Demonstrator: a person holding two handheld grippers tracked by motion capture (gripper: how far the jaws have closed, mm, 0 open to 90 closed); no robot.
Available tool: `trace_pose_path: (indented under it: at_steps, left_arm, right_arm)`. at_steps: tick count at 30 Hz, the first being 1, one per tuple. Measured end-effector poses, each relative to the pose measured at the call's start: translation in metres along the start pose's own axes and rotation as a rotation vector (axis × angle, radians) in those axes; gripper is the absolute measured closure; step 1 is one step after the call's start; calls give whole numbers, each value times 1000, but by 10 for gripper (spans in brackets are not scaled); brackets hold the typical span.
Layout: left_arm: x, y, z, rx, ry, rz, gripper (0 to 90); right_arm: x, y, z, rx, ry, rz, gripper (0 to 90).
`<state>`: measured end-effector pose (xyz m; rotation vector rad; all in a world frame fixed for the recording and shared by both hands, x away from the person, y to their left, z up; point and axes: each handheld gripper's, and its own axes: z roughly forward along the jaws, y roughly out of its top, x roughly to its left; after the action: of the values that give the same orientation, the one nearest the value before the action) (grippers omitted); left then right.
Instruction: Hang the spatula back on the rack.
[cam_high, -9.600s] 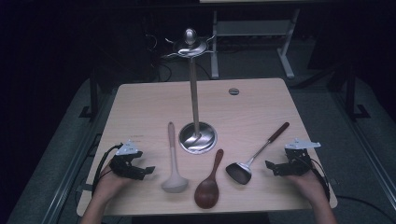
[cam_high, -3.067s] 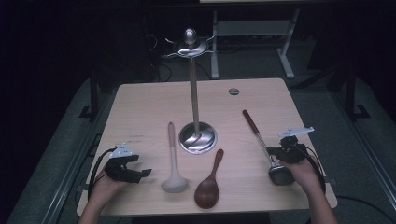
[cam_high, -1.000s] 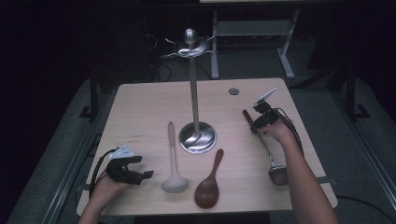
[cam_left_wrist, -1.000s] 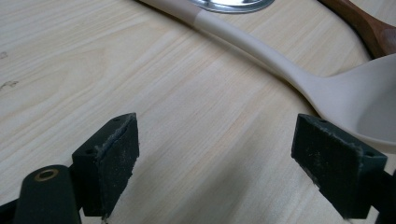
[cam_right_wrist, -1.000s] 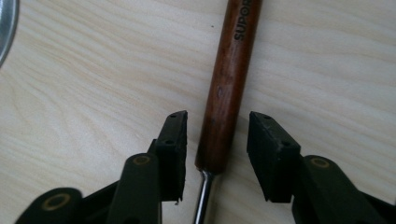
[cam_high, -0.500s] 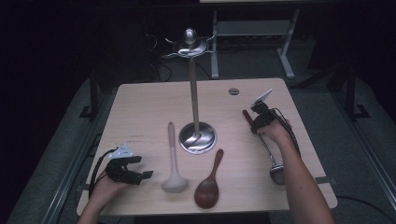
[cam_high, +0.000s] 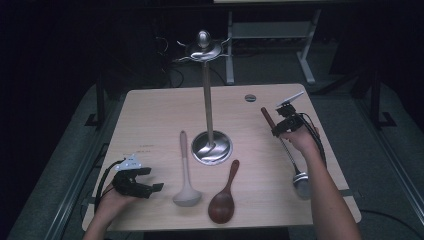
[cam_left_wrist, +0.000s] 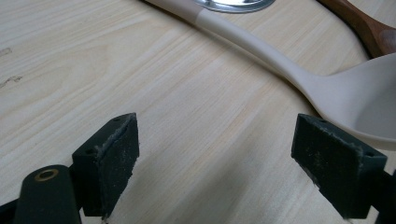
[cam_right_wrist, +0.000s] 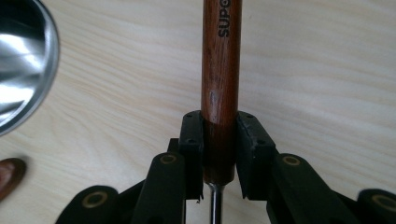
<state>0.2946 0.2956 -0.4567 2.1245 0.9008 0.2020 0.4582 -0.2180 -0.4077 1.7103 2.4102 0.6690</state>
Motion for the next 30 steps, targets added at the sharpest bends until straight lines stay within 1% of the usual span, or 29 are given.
trace_pose_path:
  at_steps: [3,6,7,8,9,10,11,12,13,14,15,16,17,18,20,21,22,23,24,25,26,27,28,29,30]
  left_arm:
    - [0,0,0,0,1,-4,150]
    - [0,0,0,2,0,-5,150]
    - [0,0,0,2,0,-5,150]
    - [-1,0,0,4,-2,-13,150]
    - [-1,0,1,5,-2,-13,149]
    - [-1,0,1,5,-2,-13,150]
    - [-1,0,1,5,-2,-12,149]
    - [-1,-1,1,5,-2,-13,149]
    - [-1,-1,1,5,-2,-16,149]
    - [0,-1,1,6,-2,-18,150]
    - [0,-1,1,6,-1,-17,150]
    - [0,-1,1,6,-1,-17,149]
    - [0,-1,1,7,-1,-18,149]
    - [0,-1,1,9,-1,-17,149]
    - [0,-1,1,12,-1,-15,149]
    - [0,-1,1,12,-1,-15,149]
    - [0,-1,1,12,-1,-15,150]
    - [1,-1,1,11,0,-15,150]
    - [1,-1,1,11,0,-15,149]
    - [2,-2,1,8,5,-15,150]
    - [2,-2,1,8,5,-15,150]
    - [3,-2,0,12,9,-21,150]
    - [3,-2,0,12,9,-21,149]
    - [4,-2,0,9,10,-20,149]
    - [4,-2,0,4,9,-29,149]
  right_arm:
    - [2,-3,-11,-44,6,-12,738]
    - [4,-6,-23,-91,13,-10,739]
    - [5,-7,-27,-107,16,-16,739]
    - [5,-7,-27,-107,16,-16,739]
    - [6,-10,-35,-138,21,-28,738]
    - [6,-10,-35,-138,21,-28,738]
    - [8,-12,-42,-169,27,-40,739]
    - [8,-12,-42,-169,27,-40,739]
    - [10,-14,-45,-186,30,-46,739]
    - [12,-16,-52,-225,38,-69,739]
    - [14,-18,-56,-237,41,-71,739]
    - [14,-18,-56,-237,41,-71,739]
    - [19,-20,-64,-271,48,-88,739]
    - [19,-20,-64,-271,48,-88,739]
    - [23,-24,-74,-320,57,-109,739]
    - [23,-24,-74,-320,57,-109,739]
    - [24,-26,-77,-339,59,-117,739]
    - [26,-29,-85,-381,65,-120,739]
    - [26,-29,-85,-381,65,-120,739]
    - [27,-32,-91,-420,70,-131,739]
    - [27,-32,-91,-420,70,-131,739]
    - [28,-36,-97,-464,72,-150,740]
    - [28,-36,-97,-464,72,-150,740]
    - [29,-41,-101,-502,72,-160,740]
    - [29,-42,-103,-509,75,-164,740]
